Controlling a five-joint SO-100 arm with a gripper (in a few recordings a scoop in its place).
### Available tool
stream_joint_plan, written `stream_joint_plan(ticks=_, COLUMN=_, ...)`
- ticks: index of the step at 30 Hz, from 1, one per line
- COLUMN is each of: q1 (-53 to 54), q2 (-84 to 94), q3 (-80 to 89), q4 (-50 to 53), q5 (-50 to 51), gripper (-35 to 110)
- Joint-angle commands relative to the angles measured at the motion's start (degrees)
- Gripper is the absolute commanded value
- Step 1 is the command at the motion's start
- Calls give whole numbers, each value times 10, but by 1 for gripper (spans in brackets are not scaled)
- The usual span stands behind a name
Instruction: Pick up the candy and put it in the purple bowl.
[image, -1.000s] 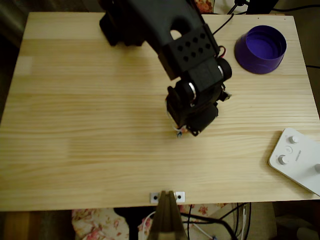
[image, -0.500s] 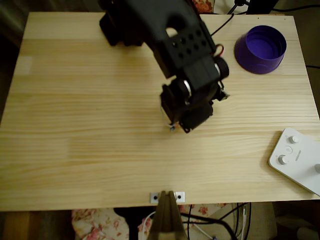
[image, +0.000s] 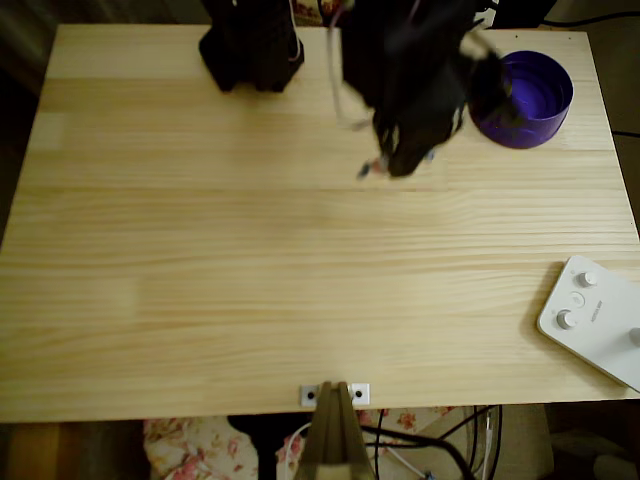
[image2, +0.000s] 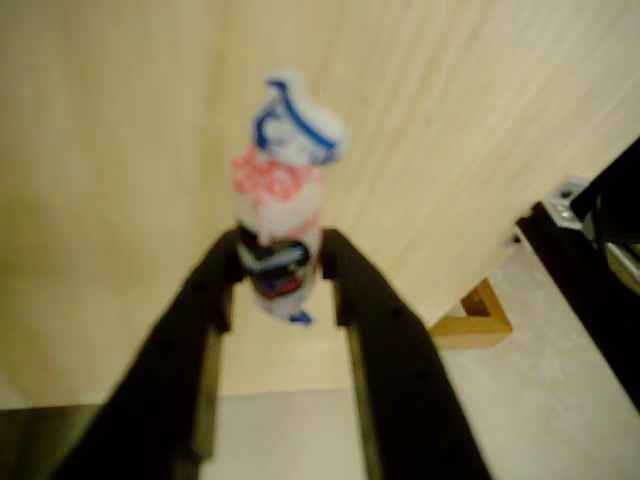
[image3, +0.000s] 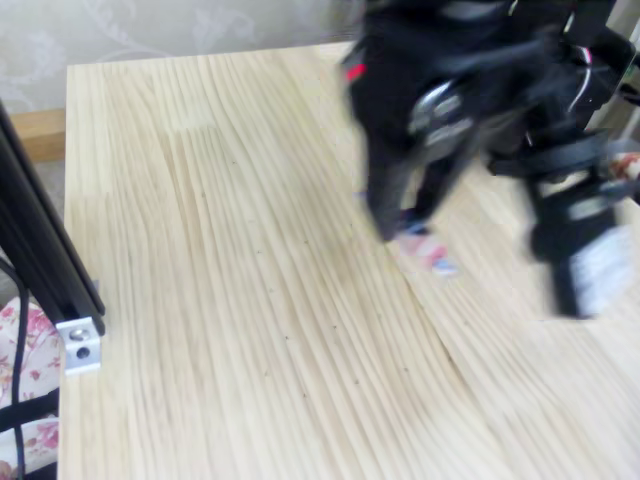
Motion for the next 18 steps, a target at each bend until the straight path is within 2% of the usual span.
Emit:
stream_joint_plan(ticks=1, q1=-91, q2=102, q3=9, q4=17, q5=84, gripper=0)
stream_joint_plan(ticks=8, q1=-284, q2=63, q3=-45, q4=-18, q5=212, gripper=0)
stream_joint_plan(ticks=18, q1=-368, q2=-111, q3=-225, q4=-57, q5=252, gripper=0)
